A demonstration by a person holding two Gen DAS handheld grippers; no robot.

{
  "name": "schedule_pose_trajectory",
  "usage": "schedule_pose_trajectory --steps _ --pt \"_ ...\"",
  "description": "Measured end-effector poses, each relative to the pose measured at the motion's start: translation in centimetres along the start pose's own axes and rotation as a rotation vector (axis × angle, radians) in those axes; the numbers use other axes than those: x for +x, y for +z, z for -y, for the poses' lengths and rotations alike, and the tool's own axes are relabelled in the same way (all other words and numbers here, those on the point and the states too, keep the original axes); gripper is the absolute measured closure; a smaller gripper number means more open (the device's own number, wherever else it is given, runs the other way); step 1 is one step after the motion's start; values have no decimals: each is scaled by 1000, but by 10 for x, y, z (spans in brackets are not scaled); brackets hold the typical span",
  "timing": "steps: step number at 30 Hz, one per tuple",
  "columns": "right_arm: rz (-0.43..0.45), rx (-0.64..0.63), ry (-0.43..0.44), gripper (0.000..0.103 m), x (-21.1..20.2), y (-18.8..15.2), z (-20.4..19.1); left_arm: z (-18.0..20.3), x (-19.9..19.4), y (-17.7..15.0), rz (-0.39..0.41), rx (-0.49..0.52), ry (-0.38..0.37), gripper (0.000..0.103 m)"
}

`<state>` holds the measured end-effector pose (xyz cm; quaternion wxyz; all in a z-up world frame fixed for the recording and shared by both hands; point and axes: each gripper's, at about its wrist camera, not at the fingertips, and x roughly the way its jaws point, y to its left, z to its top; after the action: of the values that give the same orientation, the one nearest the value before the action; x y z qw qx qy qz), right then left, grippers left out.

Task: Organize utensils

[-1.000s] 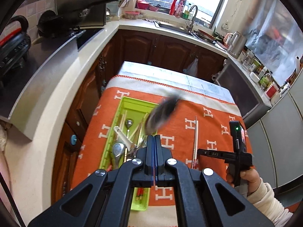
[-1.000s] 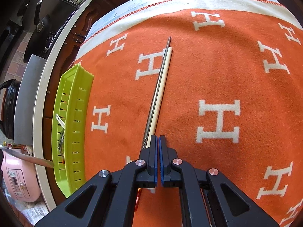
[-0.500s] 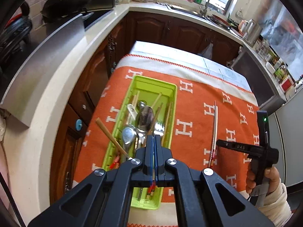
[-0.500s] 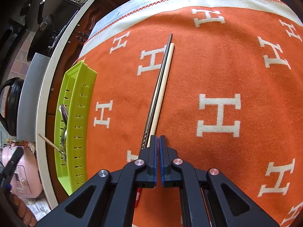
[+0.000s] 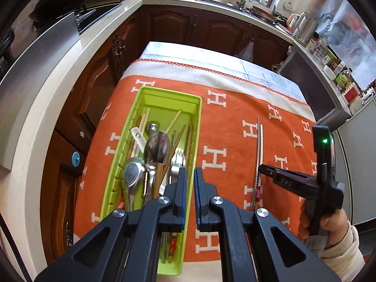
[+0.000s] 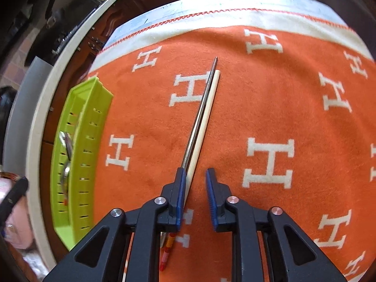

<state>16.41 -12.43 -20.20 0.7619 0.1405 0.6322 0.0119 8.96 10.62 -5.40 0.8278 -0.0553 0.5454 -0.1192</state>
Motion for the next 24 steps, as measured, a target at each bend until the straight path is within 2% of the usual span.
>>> schedule_pose_trajectory --steps 5,7,11,15,18,24 --pt "42 -86 -106 94 2 -2 -19 12 14 4 -17 24 -18 94" --pt "48 -115 -142 94 3 -4 -26 19 23 5 -32 37 -26 88" --pt "69 -173 -190 94 3 -11 -33 40 45 5 -65 84 -49 69" --pt "82 -157 -179 95 -2 -16 -26 58 61 8 -76 121 -65 50" --pt "85 -127 -152 98 -7 -19 -15 70 72 11 -83 147 -81 41" --pt "90 -8 -46 99 -23 -28 25 94 97 13 -104 177 -126 39"
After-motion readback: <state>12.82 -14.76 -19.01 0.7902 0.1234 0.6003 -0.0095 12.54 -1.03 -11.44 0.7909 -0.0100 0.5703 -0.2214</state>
